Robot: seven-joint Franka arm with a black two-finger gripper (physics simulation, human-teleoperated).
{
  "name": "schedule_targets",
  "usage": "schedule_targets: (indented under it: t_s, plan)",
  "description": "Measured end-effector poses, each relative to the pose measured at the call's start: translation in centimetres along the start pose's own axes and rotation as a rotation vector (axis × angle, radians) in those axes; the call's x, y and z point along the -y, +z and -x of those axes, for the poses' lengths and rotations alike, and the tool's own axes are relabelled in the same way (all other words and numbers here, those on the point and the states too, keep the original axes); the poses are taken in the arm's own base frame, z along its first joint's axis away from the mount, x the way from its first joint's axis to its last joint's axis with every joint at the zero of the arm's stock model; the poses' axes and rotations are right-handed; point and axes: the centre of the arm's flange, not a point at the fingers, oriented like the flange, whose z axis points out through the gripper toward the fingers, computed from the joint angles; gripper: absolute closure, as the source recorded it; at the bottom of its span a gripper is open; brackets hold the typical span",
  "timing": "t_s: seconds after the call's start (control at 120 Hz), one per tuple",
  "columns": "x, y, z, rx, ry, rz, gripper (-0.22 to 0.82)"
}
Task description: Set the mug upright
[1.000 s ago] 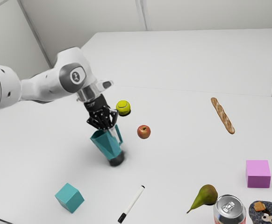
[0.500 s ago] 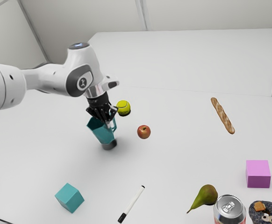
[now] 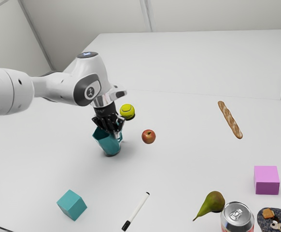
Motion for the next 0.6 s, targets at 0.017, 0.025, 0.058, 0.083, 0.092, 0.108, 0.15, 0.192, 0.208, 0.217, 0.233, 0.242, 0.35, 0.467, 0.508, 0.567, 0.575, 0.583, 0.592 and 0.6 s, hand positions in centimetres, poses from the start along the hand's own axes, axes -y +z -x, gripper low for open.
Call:
schedule_targets:
  t_s: [0.017, 0.025, 0.058, 0.083, 0.092, 0.108, 0.15, 0.192, 0.208, 0.217, 0.233, 0.242, 0.35, 0.467, 0.508, 0.567, 0.575, 0.583, 0.592, 0.6]
  plan:
    - [-0.1, 0.0, 0.0, 0.001, 0.001, 0.001, 0.61]
    - [-0.2, 0.0, 0.1, 0.001, 0.002, 0.002, 0.59]
    - [-0.4, -0.1, 0.1, 0.002, 0.003, 0.003, 0.51]
    - [-0.4, -0.2, 0.1, 0.001, 0.003, 0.003, 0.46]
    - [-0.4, -0.2, 0.2, 0.001, 0.003, 0.003, 0.44]
    - [-0.4, -0.2, 0.2, 0.001, 0.003, 0.003, 0.41]
    - [-0.4, -0.5, 0.2, -0.002, 0.002, 0.003, 0.34]
    - [-0.4, -0.8, 0.2, -0.006, 0.003, 0.001, 0.28]
    - [-0.4, -0.9, 0.3, -0.009, 0.003, 0.001, 0.25]
    - [-0.4, -1.0, 0.3, -0.010, 0.003, 0.001, 0.24]
    - [-0.4, -1.2, 0.3, -0.012, 0.003, 0.000, 0.23]
    - [-0.4, -1.3, 0.3, -0.014, 0.003, 0.000, 0.22]
    - [-0.3, -3.1, 0.5, -0.046, 0.002, -0.001, 0.13]
    - [-0.8, -5.0, 0.8, -0.081, 0.012, -0.005, 0.08]
    - [-1.1, -5.7, 0.9, -0.096, 0.027, -0.020, 0.06]
    - [-1.2, -7.2, 1.0, -0.123, 0.046, -0.042, 0.05]
    - [-1.3, -7.5, 0.9, -0.127, 0.047, -0.044, 0.05]
    - [-1.3, -7.8, 0.9, -0.131, 0.049, -0.046, 0.04]
    - [-1.3, -8.0, 0.8, -0.134, 0.051, -0.048, 0.04]
    - [-1.3, -8.3, 0.8, -0.137, 0.052, -0.050, 0.04]
